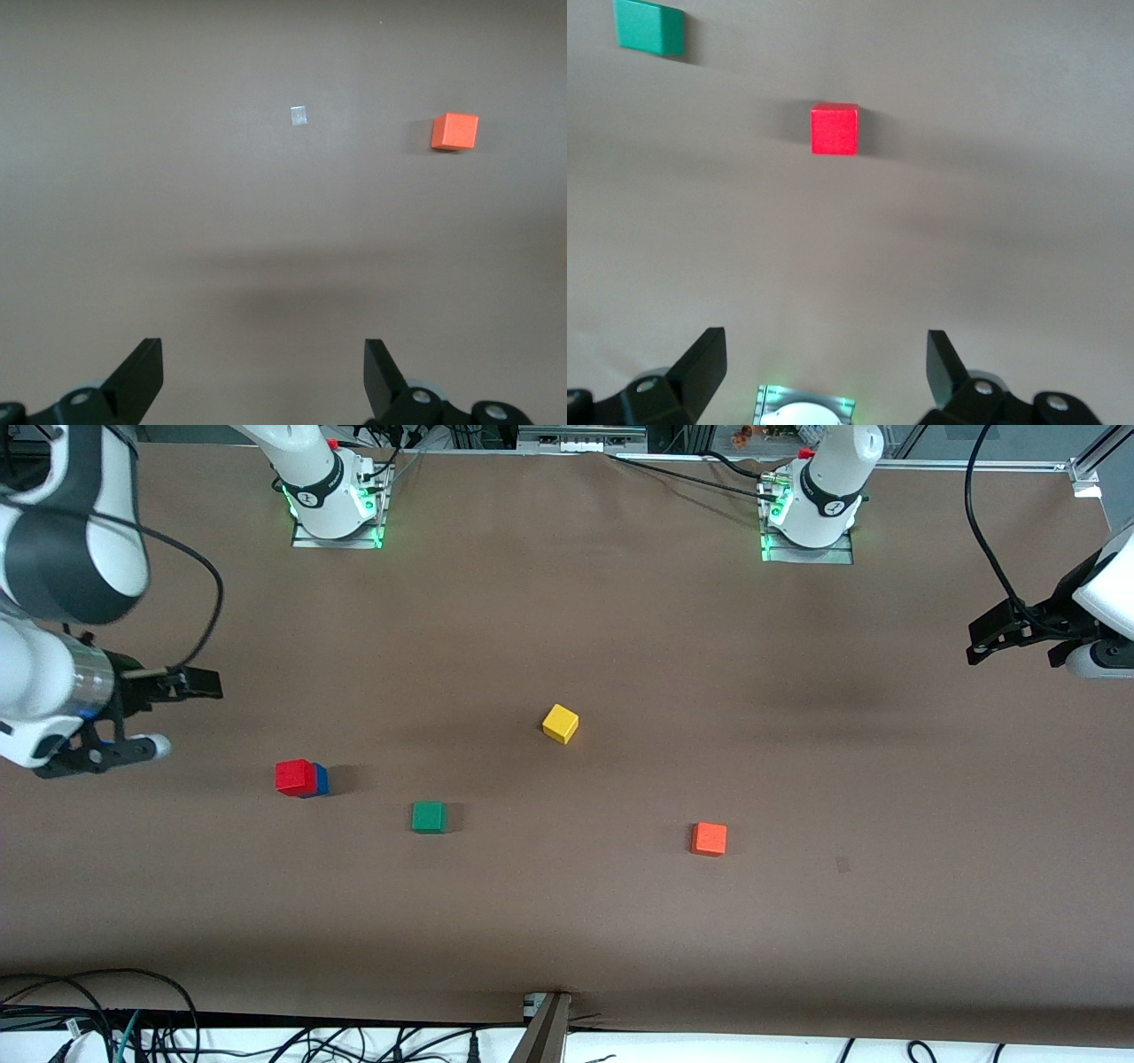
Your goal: Pass red block to right arm, stack on blue
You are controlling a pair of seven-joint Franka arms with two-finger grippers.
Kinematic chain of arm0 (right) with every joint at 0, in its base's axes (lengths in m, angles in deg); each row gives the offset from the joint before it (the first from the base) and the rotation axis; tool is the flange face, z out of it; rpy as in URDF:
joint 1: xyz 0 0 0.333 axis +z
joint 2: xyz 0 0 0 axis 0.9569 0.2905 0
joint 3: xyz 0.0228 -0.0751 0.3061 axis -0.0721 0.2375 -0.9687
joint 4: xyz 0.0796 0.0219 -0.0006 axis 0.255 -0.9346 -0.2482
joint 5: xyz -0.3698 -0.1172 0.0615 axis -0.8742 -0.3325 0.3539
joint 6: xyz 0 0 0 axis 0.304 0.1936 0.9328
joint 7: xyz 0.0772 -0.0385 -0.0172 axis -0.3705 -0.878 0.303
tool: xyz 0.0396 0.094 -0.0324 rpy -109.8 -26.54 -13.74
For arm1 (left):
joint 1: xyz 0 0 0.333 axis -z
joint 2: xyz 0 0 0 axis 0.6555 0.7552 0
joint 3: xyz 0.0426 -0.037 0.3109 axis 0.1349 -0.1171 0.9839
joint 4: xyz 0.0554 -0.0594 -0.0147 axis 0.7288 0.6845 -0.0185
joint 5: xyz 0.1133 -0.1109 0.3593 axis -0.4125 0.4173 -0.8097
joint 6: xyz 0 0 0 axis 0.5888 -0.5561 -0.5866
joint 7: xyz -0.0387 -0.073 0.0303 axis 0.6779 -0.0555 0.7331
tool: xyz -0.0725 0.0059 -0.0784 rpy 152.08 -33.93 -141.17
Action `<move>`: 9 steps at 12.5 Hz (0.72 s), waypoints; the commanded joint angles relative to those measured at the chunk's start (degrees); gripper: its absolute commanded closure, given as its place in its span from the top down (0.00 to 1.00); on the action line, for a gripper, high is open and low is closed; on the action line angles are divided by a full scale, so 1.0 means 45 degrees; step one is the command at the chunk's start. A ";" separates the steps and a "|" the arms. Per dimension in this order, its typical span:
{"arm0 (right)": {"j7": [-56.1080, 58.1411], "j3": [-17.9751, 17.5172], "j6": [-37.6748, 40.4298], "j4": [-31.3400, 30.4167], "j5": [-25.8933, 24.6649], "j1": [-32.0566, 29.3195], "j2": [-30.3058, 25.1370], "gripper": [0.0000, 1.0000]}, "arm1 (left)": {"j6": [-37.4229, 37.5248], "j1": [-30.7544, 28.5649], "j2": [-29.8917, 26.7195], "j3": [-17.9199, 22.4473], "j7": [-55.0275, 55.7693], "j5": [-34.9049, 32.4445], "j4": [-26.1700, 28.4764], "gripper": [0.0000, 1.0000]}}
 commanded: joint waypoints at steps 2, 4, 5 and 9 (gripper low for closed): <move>0.0172 -0.1158 0.0579 -0.0059 0.0021 -0.0855 -0.1378 1.00 | 0.0275 -0.0013 0.0185 -0.0033 0.0042 -0.0099 -0.0356 1.00; 0.0172 -0.1670 0.0520 -0.0667 0.0040 -0.1465 -0.2610 1.00 | 0.0275 -0.0013 0.0185 -0.0033 0.0042 -0.0118 -0.0356 1.00; 0.0191 -0.1671 0.0675 -0.0688 0.0021 -0.1505 -0.3001 1.00 | 0.0275 -0.0013 0.0185 -0.0033 0.0042 -0.0099 -0.0356 1.00; 0.0231 -0.1846 0.1902 -0.0727 -0.0389 -0.1525 -0.3746 1.00 | 0.0450 -0.0013 0.0166 -0.0033 0.0042 -0.0099 -0.0356 1.00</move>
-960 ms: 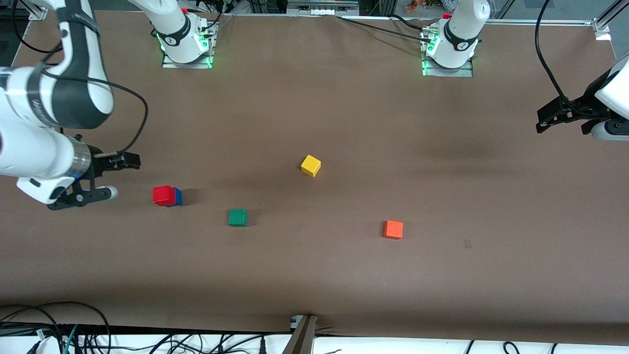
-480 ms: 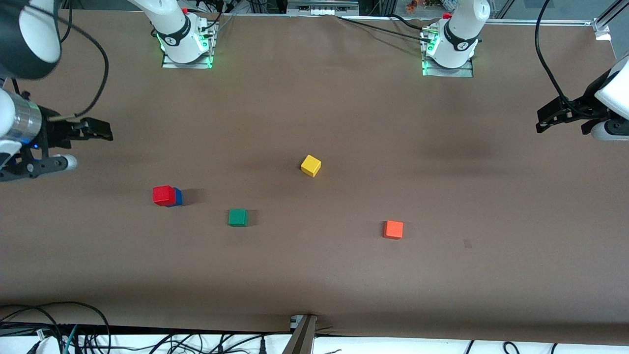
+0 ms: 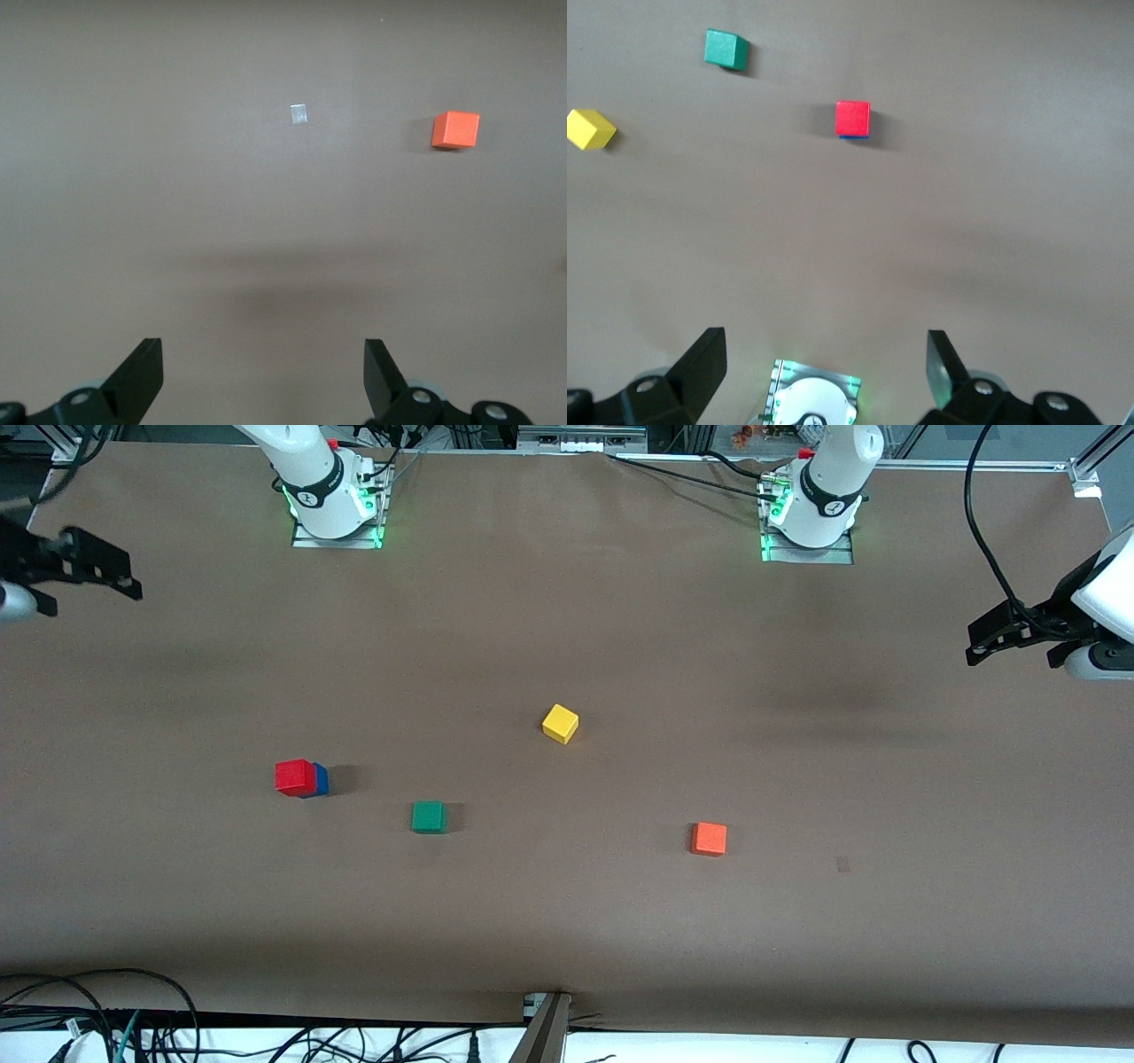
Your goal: Pass red block to right arm, stack on blue
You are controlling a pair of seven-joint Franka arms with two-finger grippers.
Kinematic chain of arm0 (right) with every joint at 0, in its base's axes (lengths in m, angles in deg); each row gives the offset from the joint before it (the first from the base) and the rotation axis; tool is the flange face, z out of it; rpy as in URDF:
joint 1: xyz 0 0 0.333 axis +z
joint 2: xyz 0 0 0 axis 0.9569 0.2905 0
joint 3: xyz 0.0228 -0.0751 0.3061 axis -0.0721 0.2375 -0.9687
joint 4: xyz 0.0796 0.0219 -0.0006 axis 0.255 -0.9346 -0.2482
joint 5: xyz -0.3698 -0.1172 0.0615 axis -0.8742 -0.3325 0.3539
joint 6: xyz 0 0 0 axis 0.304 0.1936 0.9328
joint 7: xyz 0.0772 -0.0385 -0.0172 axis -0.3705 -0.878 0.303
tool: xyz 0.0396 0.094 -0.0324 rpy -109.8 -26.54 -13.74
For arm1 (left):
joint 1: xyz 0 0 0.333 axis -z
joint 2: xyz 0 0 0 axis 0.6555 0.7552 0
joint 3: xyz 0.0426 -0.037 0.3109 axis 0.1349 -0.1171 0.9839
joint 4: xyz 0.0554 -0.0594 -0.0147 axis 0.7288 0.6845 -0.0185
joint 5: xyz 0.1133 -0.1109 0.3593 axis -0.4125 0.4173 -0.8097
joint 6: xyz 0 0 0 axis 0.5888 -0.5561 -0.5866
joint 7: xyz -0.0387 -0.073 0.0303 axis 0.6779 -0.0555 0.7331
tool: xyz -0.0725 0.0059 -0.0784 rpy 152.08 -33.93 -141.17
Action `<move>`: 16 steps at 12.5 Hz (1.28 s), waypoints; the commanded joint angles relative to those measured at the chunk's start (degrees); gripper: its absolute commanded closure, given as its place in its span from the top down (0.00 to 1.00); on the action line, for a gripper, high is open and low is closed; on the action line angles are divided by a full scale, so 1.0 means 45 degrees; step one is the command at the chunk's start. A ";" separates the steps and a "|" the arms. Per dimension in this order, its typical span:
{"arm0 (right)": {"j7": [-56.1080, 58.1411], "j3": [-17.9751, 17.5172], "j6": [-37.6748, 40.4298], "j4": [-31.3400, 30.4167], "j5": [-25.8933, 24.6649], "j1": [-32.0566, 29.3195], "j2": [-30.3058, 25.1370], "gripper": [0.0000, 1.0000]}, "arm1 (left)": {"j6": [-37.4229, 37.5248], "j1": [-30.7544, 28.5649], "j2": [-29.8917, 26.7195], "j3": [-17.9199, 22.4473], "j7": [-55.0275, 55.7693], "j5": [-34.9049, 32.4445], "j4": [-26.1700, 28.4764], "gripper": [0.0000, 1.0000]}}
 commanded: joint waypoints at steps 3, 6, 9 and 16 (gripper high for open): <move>0.0005 -0.0867 0.0606 -0.1092 -0.0388 -0.0440 -0.0857 1.00 | 0.0391 -0.0009 0.0142 -0.0036 0.0042 -0.0099 -0.0353 1.00; 0.0141 -0.0849 -0.0017 -0.1952 -0.0350 -0.0793 -0.0996 1.00 | 0.0391 -0.0009 0.0142 -0.0036 0.0042 -0.0099 -0.0372 1.00; -0.0170 -0.0986 -0.0020 -0.1993 -0.0389 -0.0812 -0.1074 1.00 | 0.0391 -0.0028 0.0142 -0.0016 0.0042 -0.0099 -0.0333 1.00; 0.0005 -0.0869 0.0020 -0.1349 -0.0389 -0.0754 -0.0234 1.00 | 0.0449 -0.0048 0.0142 0.0023 0.0042 -0.0099 -0.0333 1.00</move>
